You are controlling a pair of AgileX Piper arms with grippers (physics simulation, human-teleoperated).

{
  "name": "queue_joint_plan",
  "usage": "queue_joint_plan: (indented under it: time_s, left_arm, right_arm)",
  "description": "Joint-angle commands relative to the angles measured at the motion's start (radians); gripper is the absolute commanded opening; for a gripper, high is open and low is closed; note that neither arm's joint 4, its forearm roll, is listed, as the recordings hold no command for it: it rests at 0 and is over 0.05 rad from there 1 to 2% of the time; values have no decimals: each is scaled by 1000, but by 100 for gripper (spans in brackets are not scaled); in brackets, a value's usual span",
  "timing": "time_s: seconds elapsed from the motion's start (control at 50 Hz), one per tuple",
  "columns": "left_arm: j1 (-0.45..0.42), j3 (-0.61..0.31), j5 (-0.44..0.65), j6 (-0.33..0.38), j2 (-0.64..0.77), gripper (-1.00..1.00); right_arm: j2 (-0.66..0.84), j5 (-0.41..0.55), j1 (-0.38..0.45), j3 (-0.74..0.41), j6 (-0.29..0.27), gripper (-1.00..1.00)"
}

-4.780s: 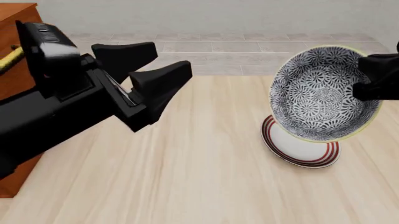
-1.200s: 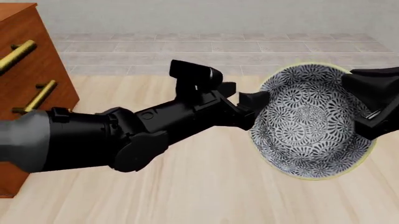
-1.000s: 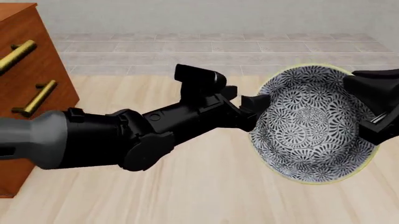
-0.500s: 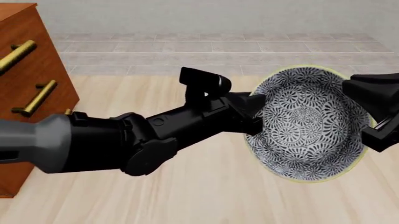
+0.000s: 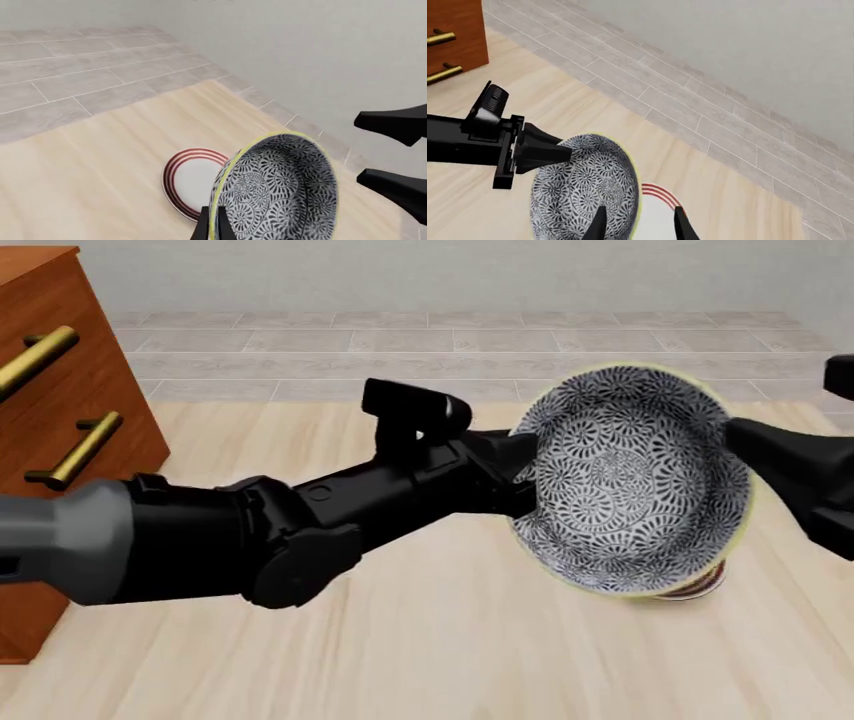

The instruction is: Put the bowl on top of the cabinet.

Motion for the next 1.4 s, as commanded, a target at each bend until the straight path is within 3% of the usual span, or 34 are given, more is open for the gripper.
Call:
queue_joint_plan:
  time_s: [0.02, 0.24, 0.4, 0.46, 0.68, 1.04, 1.4]
  left_arm:
    - [38, -7, 19, 49, -20, -100]
    - [111, -18, 66, 130, -38, -100]
    - [168, -18, 114, 191, -76, -100]
    - [192, -14, 131, 209, -90, -100]
    - [252, 20, 183, 264, -180, -100]
    - [346, 113, 220, 307, -336, -100]
    - [409, 155, 244, 321, -392, -100]
  right_arm:
    - [-22, 6, 17, -20, 30, 100]
    - [-11, -23, 63, -52, 66, 100]
    - [37, -87, 93, -52, 49, 100]
    - [37, -117, 45, -58, 57, 100]
    - [118, -172, 101, -80, 42, 100]
    - [204, -261, 158, -69, 82, 100]
    - [277, -315, 184, -58, 98, 100]
